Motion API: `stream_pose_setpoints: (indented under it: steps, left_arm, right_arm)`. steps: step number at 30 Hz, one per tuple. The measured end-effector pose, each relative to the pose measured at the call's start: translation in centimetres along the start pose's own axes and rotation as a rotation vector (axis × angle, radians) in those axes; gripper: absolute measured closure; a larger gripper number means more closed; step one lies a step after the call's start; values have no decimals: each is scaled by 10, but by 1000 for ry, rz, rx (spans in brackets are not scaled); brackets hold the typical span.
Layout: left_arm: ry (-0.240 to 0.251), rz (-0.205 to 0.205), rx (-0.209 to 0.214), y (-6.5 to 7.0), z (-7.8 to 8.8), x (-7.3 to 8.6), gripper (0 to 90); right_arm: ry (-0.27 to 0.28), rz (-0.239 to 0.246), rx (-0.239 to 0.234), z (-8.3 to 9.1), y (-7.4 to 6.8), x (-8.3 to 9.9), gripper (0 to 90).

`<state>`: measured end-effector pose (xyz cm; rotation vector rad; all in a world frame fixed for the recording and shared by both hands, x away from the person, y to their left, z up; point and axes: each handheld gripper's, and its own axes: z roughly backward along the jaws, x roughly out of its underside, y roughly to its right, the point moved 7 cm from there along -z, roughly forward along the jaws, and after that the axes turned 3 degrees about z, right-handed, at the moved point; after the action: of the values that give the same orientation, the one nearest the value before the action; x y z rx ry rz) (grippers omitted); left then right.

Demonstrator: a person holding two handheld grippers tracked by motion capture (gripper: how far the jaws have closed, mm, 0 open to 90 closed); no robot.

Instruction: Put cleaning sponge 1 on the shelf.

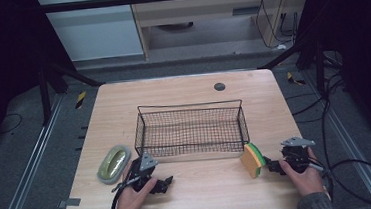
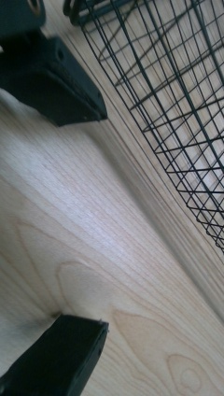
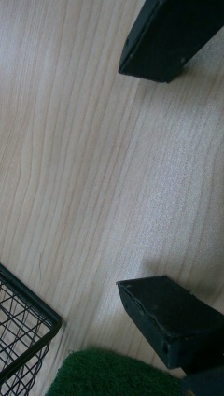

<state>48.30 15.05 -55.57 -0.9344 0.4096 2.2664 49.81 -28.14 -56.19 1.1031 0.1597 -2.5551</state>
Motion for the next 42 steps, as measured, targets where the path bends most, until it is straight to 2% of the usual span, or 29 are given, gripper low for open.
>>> stream_pose_setpoints:
  steps: [5,9,10,13,15,18,19,23,27,31,32,37,42]
  left_arm:
    - [54,18,-26,-3,19,-3,42]
    - [27,-18,-54,-1,33,-5,49]
    - [4,-29,-55,0,39,-6,49]
    - [-35,-25,-50,-5,52,-12,41]
    - [-51,-19,-61,-13,61,-18,40]
    - [-77,19,-54,-30,73,-25,45]
    - [-87,26,-65,-38,78,-27,49]
    - [-150,-2,-113,-61,91,-28,51]
    - [-187,1,-164,-85,101,-26,71]
    - [-213,17,-165,-99,108,-24,121]
    - [-222,22,-179,-103,110,-24,124]
    - [-256,80,-189,-119,114,-25,156]
    - [-322,107,-183,-132,115,-22,245]
  right_arm:
    - [0,0,0,0,0,0,7]
    - [0,0,0,0,0,0,8]
    - [0,0,0,0,0,0,8]
    - [0,0,0,0,0,0,7]
    - [0,0,0,0,0,0,8]
    - [0,0,0,0,0,0,8]
    - [0,1,0,0,0,0,8]
    - [0,0,0,0,0,0,8]
    - [-1,-4,-2,0,0,0,8]
    - [-1,-4,-2,0,0,0,8]
    - [-1,-2,-1,0,0,0,8]
    - [-2,-3,-2,0,0,0,8]
    - [-2,-3,-2,0,0,0,8]
